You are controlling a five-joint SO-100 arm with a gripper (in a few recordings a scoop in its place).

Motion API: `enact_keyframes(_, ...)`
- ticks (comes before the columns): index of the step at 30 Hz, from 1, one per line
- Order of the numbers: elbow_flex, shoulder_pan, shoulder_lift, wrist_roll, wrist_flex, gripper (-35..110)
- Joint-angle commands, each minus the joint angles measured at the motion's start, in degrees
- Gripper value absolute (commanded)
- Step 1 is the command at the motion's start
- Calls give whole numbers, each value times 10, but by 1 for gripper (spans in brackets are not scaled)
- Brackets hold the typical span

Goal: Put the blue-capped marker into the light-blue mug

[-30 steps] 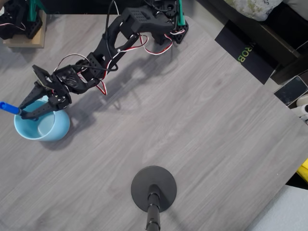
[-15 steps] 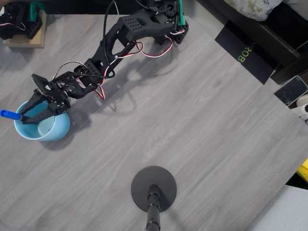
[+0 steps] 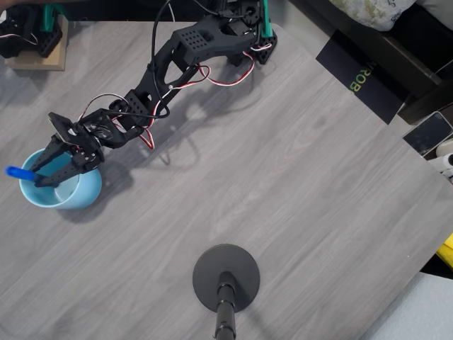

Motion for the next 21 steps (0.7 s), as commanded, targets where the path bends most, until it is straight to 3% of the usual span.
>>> enact_keyframes(1, -12, 4, 1, -4, 4, 19)
enact_keyframes(21, -12, 6, -1, -10, 7, 17)
